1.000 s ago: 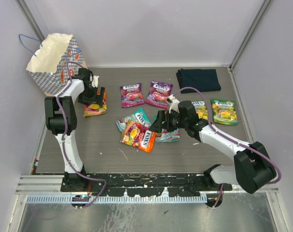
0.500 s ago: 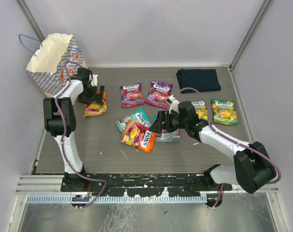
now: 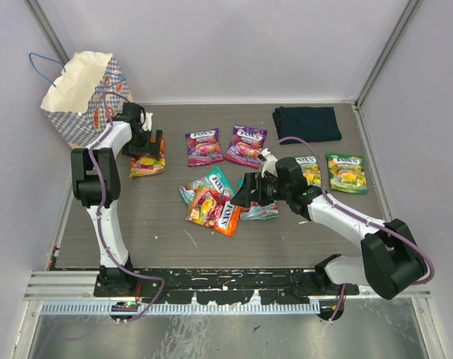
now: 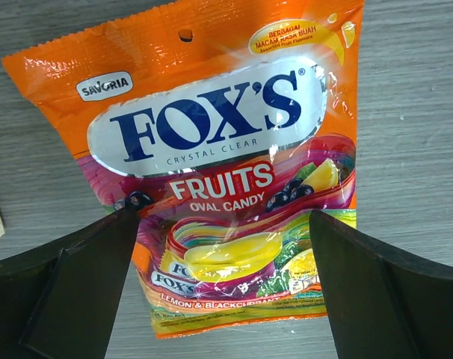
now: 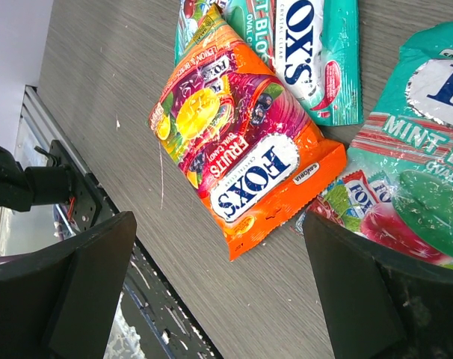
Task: Take the snacks out of the paper bag
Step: Adjust the snack at the center of the board, then pick up the snack from the center of the board.
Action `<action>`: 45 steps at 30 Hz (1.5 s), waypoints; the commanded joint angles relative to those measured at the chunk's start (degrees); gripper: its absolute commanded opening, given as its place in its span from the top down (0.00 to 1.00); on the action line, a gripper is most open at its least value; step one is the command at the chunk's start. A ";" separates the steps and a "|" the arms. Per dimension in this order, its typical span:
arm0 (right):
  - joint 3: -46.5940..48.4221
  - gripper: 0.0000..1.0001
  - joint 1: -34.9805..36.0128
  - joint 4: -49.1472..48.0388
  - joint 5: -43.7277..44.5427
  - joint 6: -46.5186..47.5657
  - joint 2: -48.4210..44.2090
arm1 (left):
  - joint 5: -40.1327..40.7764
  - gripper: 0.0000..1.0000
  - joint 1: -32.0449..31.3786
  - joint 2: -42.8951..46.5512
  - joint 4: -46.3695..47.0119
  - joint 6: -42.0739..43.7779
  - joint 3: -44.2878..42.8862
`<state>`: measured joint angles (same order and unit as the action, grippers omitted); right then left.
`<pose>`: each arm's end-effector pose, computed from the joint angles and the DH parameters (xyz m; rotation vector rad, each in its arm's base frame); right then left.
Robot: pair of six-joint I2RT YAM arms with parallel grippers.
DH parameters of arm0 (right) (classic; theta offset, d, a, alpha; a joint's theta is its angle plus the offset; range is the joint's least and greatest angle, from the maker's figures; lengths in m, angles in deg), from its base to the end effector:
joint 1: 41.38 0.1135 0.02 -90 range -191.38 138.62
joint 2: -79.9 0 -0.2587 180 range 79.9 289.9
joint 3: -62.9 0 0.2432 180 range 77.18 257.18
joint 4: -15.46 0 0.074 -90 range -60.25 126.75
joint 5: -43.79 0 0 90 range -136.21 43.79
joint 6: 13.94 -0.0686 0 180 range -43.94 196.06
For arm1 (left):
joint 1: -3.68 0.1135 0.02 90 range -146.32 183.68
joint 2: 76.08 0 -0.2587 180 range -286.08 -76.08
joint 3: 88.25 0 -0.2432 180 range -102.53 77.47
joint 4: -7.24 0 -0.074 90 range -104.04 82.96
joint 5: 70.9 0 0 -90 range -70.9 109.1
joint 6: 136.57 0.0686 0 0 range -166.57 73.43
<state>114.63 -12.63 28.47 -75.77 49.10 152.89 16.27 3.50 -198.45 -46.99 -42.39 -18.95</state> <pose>0.2305 0.1650 0.1974 -0.3529 2.2704 1.0930 0.4549 -0.0048 0.1527 0.1178 2.7167 -0.0469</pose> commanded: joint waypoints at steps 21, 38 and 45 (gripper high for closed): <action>-0.63 0.00 -0.14 -5.28 -1.86 0.13 0.63 | -1.66 0.02 -5.28 54.53 20.43 -16.92 34.83; -1.85 0.00 -0.09 -7.69 0.30 -1.83 4.52 | -6.47 0.02 -19.83 80.85 29.29 -41.07 71.47; -1.38 0.00 -0.10 -5.90 3.86 -1.21 6.61 | -6.64 0.02 -21.34 77.64 35.09 -43.09 74.64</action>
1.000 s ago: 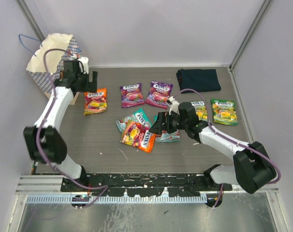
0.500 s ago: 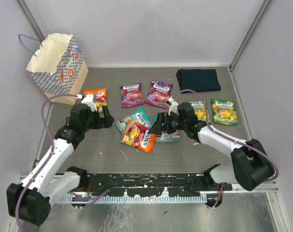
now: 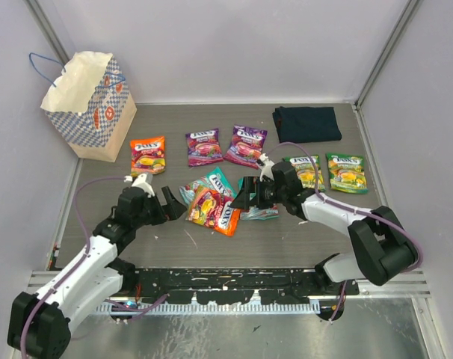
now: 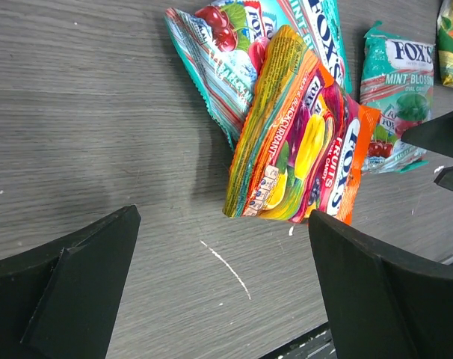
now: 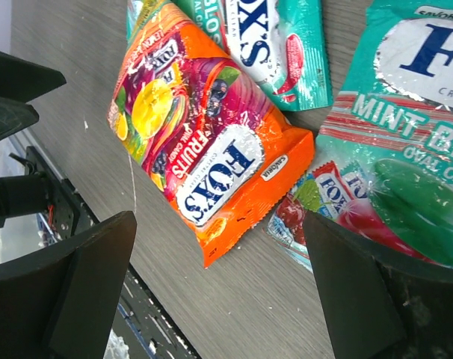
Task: Take the snacks out of the paper bag
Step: Pick up the snack from the center of the board.
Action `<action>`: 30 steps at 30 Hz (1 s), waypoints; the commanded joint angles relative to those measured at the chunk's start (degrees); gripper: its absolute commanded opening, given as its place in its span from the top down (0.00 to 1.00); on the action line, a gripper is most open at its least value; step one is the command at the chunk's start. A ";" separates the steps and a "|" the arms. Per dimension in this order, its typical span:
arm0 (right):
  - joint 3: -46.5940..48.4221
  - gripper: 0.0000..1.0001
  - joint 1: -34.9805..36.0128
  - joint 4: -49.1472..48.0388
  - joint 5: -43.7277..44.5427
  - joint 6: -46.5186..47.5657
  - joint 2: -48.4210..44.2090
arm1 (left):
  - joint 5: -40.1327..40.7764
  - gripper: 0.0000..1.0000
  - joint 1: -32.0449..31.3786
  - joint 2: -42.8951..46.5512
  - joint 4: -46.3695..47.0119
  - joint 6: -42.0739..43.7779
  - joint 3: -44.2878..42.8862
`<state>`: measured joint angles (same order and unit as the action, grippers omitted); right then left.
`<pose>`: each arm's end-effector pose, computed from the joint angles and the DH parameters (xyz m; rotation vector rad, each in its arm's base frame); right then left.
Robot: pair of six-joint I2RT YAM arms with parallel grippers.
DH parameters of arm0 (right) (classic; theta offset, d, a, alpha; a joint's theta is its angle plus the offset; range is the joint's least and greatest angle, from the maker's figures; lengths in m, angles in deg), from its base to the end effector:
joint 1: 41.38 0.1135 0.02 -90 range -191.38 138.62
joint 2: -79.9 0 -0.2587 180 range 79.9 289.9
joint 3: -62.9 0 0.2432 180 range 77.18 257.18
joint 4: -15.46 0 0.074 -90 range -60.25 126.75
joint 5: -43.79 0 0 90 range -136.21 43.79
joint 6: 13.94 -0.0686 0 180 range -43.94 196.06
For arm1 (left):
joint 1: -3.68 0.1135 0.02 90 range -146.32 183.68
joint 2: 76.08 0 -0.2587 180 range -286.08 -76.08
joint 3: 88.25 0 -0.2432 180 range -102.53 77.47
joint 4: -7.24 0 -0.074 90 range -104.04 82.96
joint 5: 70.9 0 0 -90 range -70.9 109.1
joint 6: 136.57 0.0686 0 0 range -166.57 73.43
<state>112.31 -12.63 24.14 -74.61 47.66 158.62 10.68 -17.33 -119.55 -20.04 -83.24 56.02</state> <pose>0.2362 0.1668 0.1655 -0.2973 2.3498 1.0709 0.1732 -0.0773 0.1773 -0.2229 2.2585 -0.7155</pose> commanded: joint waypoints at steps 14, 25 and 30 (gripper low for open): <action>3.13 0.11 -0.10 -2.26 5.08 -0.30 7.89 | -2.76 0.01 -2.73 -16.45 21.24 -3.24 -1.28; 3.09 0.47 0.09 -2.38 5.56 -0.94 10.14 | -2.44 0.24 -6.23 -24.04 25.91 -3.11 -1.85; 2.25 0.53 0.25 0.63 7.17 1.04 10.12 | -2.45 0.44 -7.18 -24.52 25.45 -2.57 -2.54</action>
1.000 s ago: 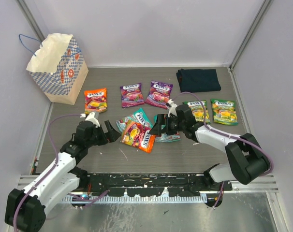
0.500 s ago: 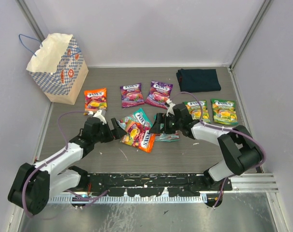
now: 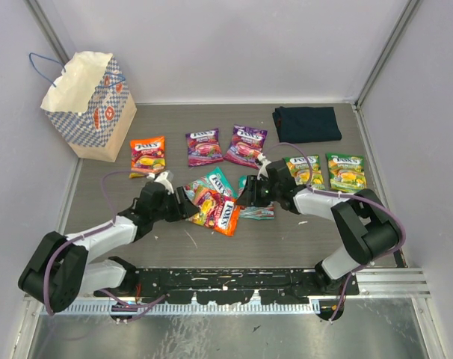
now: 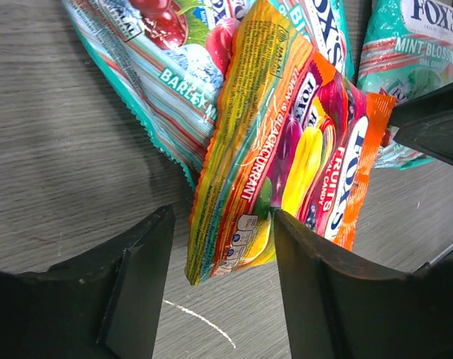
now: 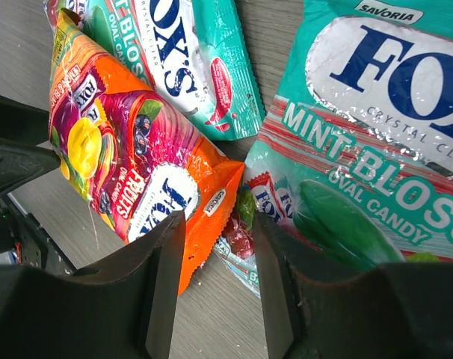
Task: Take the snacks out of the paper bag
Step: Pick up the snack from the center of the board.
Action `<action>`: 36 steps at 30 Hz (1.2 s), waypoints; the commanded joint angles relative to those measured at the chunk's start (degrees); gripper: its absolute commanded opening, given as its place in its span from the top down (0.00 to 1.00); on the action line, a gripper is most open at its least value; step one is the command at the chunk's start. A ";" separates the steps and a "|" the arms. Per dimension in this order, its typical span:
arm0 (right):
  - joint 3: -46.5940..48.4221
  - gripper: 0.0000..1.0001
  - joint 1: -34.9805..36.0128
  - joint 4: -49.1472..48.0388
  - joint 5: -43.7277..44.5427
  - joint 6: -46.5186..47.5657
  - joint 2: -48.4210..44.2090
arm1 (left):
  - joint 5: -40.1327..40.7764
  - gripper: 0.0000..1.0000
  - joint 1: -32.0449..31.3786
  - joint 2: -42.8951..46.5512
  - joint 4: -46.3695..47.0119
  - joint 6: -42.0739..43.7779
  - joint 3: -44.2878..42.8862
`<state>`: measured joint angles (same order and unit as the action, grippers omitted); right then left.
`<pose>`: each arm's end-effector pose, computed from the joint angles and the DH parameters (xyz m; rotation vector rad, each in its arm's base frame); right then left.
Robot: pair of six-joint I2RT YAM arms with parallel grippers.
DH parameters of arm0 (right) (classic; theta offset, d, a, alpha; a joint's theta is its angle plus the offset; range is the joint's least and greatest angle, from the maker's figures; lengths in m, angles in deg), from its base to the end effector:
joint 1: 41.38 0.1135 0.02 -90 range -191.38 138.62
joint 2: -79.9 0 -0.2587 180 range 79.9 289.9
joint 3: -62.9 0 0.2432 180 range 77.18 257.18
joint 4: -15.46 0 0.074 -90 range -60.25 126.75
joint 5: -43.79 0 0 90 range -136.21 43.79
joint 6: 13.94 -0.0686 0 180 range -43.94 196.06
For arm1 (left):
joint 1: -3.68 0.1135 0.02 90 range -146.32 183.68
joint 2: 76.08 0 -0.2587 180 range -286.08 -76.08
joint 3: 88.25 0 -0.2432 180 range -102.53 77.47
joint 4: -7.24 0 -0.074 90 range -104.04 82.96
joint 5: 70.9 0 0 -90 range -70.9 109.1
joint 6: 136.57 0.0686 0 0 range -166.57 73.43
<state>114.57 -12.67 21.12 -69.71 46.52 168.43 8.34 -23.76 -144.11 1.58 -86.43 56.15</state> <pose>0.2577 0.1724 0.1337 -0.2052 2.4371 0.9639 0.2069 -0.1219 0.1358 -0.1476 2.3553 -0.8207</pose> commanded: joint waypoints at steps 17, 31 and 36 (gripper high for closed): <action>-4.17 0.52 -1.66 6.47 5.28 3.06 -6.08 | 0.64 0.92 -1.83 5.51 -1.77 -1.02 -0.25; -3.77 0.52 11.20 -2.66 5.91 -6.01 -6.85 | 11.72 1.00 -1.83 19.71 -12.55 -4.53 2.65; -6.53 0.52 14.31 -14.93 3.34 -12.53 -0.75 | 11.19 1.00 -1.83 18.95 -12.71 -4.96 3.51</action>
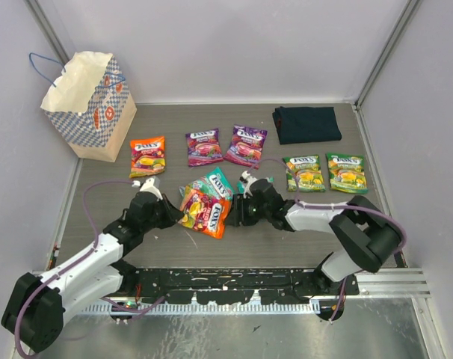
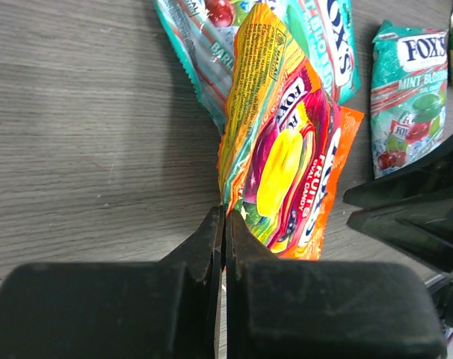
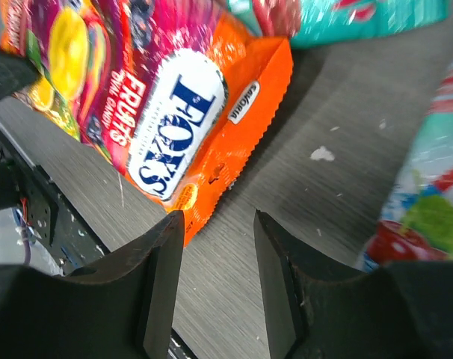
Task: Take the snacks out of the paper bag
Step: Pick up the snack from the center of the board.
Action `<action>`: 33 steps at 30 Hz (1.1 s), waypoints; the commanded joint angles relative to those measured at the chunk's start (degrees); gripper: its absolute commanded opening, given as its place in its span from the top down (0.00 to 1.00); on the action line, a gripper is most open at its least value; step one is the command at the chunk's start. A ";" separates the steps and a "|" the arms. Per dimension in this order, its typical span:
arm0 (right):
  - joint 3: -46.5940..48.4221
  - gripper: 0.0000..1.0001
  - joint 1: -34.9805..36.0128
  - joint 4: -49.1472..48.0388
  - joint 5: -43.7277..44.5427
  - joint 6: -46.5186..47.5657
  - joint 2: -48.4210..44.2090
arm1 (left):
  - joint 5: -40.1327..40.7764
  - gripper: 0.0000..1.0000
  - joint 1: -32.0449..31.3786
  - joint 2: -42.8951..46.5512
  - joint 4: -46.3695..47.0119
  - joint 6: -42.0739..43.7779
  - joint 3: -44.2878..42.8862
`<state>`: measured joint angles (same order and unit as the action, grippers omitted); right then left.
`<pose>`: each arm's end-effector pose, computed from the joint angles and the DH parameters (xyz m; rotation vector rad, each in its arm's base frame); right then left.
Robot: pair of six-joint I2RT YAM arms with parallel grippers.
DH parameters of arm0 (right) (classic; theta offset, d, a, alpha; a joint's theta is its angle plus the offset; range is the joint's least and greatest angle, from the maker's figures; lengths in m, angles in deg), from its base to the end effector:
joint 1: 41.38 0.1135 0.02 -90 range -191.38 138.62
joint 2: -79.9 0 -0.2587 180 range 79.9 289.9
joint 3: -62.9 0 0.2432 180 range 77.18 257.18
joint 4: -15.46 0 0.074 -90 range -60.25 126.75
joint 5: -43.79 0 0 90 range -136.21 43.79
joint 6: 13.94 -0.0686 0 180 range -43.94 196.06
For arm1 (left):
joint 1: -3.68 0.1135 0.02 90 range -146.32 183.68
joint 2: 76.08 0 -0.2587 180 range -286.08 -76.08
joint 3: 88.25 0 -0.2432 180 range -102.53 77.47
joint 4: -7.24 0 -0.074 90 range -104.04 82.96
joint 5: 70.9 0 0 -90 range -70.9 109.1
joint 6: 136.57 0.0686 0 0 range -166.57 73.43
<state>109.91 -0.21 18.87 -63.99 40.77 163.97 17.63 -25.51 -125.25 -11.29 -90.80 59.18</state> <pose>0.2070 0.2089 0.1338 -0.3031 2.4452 1.0035 0.1742 -0.0993 0.1577 -0.2840 2.2674 -0.7326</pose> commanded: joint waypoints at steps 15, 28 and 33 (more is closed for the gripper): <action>-4.60 0.52 2.93 -22.14 1.47 -11.73 8.28 | 2.40 1.00 -0.10 0.54 -0.78 -0.05 1.94; -5.18 0.99 4.19 -28.45 -2.30 -13.50 11.45 | 1.74 0.94 -0.08 -0.84 -1.13 1.28 0.94; -3.85 0.99 4.32 -12.18 3.67 -5.99 -0.02 | 4.51 0.35 -0.08 2.21 -8.04 5.22 -2.74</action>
<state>104.64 3.68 -4.10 -65.04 27.99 173.81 19.16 -25.51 -125.62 -14.97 -88.88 60.76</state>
